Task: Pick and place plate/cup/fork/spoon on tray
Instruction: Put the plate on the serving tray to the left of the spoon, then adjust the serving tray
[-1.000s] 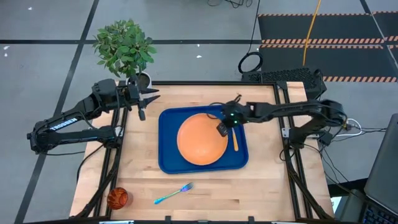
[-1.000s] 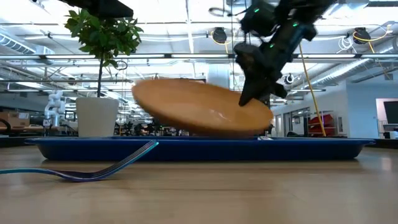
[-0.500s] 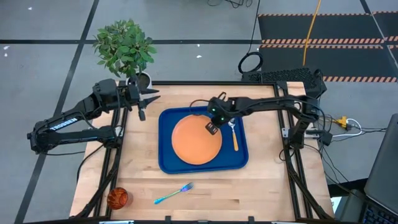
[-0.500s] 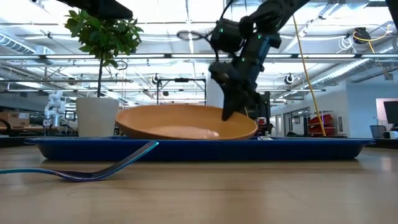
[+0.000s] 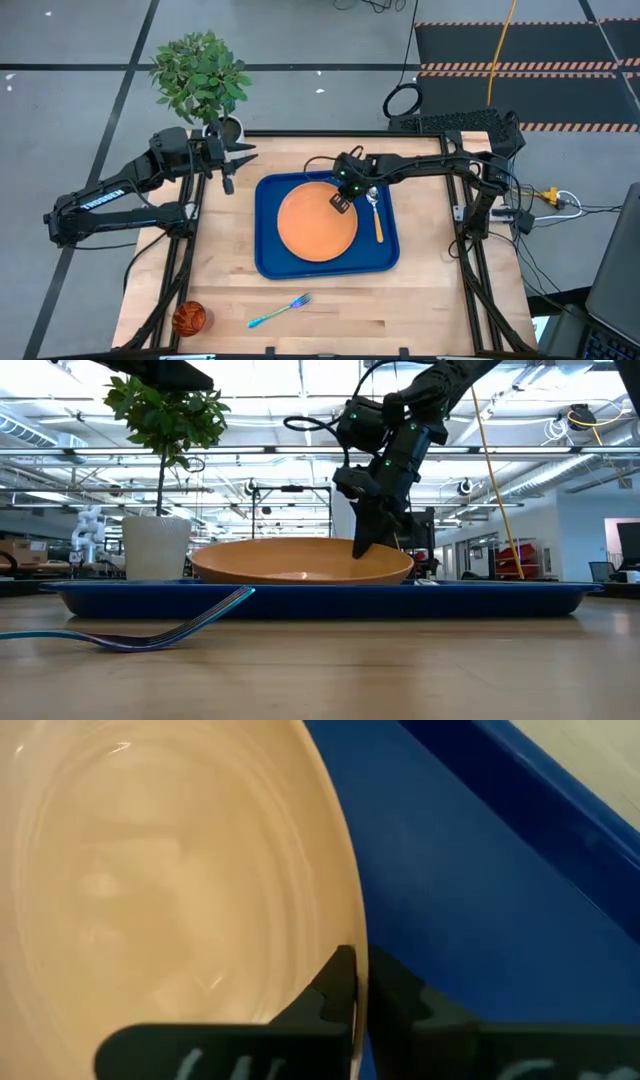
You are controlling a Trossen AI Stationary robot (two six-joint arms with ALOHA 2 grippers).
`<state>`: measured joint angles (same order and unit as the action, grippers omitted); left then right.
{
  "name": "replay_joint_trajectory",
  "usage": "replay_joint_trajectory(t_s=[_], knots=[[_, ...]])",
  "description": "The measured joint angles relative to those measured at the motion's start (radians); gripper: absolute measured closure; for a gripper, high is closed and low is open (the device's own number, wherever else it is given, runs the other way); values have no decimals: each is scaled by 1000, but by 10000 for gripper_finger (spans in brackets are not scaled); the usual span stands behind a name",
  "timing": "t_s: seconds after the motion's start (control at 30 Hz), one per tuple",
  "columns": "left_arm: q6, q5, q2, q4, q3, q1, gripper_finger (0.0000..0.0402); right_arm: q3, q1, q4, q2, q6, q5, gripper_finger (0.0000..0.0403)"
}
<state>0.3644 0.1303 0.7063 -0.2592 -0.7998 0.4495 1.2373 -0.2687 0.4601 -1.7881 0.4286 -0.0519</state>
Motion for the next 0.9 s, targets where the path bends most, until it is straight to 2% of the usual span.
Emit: replay_joint_trajectory(t_s=[0.17, 0.43, 0.9], knots=[[0, 0, 0, 0, 0, 0, 298, -1, 2, -23, -16, -1, 3, 398], [-1, 0, 0, 0, 0, 0, 298, 0, 2, -68, -37, -12, 25, 362], [-2, 0, 0, -2, 0, 0, 298, -1, 2, 52, -40, -26, 61, 309]])
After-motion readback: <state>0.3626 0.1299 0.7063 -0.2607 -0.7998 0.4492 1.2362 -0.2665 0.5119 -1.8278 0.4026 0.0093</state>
